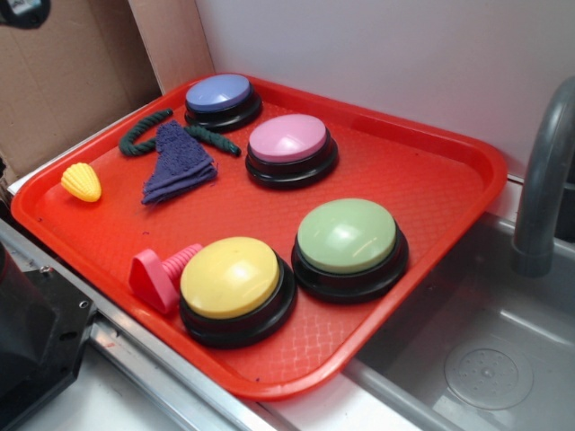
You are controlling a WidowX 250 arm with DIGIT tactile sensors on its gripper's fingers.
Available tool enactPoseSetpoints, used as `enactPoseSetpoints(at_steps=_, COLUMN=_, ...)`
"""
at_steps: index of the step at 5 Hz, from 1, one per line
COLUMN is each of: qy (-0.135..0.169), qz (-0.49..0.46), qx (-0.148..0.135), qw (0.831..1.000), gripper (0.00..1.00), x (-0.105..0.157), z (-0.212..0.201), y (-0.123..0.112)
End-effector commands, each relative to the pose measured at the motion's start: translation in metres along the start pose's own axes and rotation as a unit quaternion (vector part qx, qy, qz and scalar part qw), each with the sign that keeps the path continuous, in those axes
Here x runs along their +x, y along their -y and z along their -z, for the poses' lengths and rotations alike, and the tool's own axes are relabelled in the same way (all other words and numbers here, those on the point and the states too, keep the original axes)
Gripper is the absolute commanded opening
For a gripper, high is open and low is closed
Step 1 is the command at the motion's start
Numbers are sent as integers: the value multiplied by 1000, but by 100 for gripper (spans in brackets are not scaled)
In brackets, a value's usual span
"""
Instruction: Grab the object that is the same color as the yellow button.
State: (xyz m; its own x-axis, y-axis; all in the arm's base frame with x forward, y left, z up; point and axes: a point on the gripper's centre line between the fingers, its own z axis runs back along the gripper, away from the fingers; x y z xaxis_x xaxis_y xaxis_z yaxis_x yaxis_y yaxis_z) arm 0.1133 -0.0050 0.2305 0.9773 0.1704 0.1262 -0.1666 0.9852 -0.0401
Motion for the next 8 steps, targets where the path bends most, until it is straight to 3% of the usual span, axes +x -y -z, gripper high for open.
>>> enactPoseSetpoints(at_steps=1, qy=44, qz=-183, qx=24, qw=982, gripper=100, x=2, z=18, y=-34)
enactPoseSetpoints(at_steps=3, qy=92, qz=-385, qx=86, qw=914, gripper=100, x=1, z=52, y=-70)
enactPoseSetpoints(at_steps=4, qy=127, qz=-473, qx=143, qw=860, gripper=100, x=5, z=79, y=-91)
enactPoseSetpoints(at_steps=5, qy=132, qz=-500, qx=184, qw=836, gripper=100, x=11, z=99, y=-112)
enactPoseSetpoints(at_steps=6, qy=127, qz=-517, qx=203, qw=822, gripper=100, x=14, z=118, y=-130)
enactPoseSetpoints(at_steps=7, qy=135, qz=-536, qx=202, qw=808, gripper=100, x=15, z=141, y=-142)
enactPoseSetpoints(at_steps=8, qy=140, qz=-539, qx=201, qw=806, gripper=100, x=23, z=165, y=-148)
